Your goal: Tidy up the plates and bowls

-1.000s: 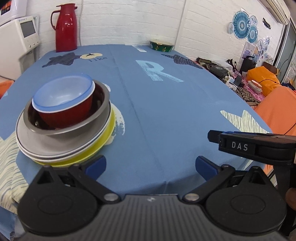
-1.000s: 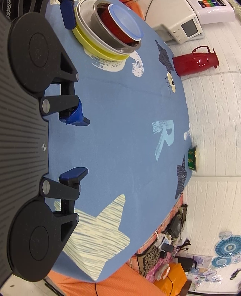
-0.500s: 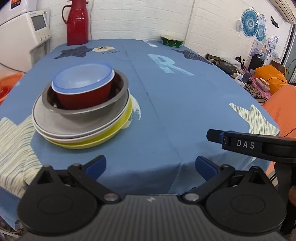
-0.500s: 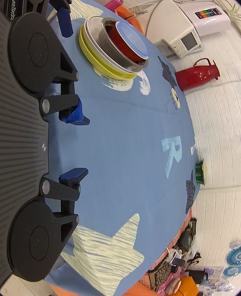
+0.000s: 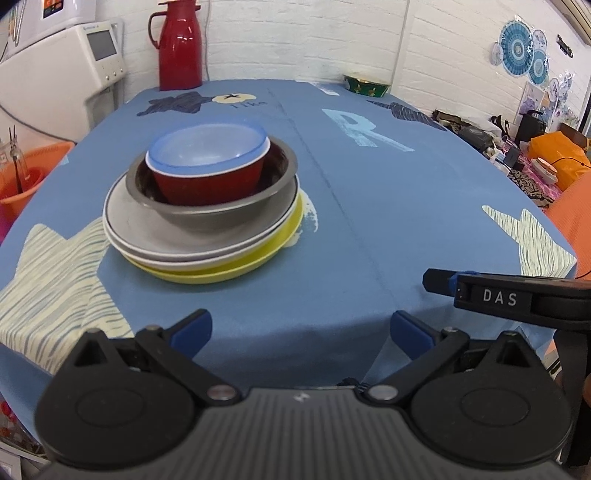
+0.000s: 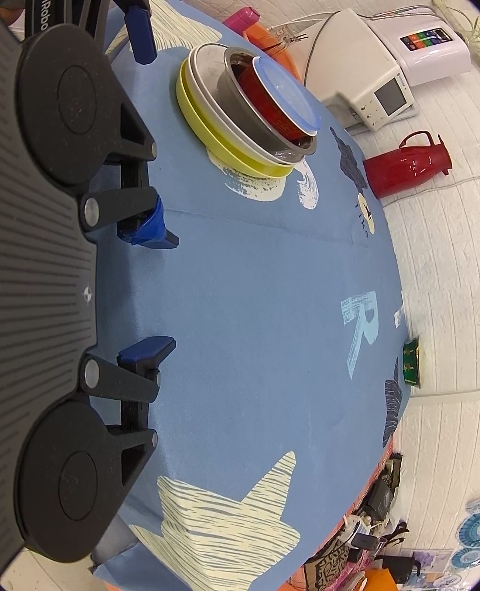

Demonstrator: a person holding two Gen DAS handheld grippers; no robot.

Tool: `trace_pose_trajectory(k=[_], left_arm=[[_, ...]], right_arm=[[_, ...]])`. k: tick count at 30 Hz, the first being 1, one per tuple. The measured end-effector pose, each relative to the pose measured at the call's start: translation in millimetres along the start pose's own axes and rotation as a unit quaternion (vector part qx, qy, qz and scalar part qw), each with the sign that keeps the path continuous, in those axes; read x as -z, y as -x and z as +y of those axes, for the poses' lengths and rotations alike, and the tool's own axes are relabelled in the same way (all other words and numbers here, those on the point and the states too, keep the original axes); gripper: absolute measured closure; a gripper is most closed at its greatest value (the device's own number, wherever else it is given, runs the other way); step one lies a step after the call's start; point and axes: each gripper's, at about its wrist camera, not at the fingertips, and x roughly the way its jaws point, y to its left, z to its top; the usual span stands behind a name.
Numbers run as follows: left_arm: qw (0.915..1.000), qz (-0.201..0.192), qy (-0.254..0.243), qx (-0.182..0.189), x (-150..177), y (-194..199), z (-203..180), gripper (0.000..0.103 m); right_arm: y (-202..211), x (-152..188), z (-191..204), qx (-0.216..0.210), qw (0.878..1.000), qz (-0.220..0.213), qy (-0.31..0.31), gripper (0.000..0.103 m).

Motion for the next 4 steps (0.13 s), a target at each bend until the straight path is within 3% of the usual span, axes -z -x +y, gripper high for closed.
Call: trace_pose_trajectory(k=[4], left_arm=[[0.9999, -0.011, 0.002, 0.003, 1.0, 2.2, -0.2, 0.001]], right_arm=[[0.3, 0.9, -0.9, -0.002, 1.000, 0.001, -0.003, 0.065]])
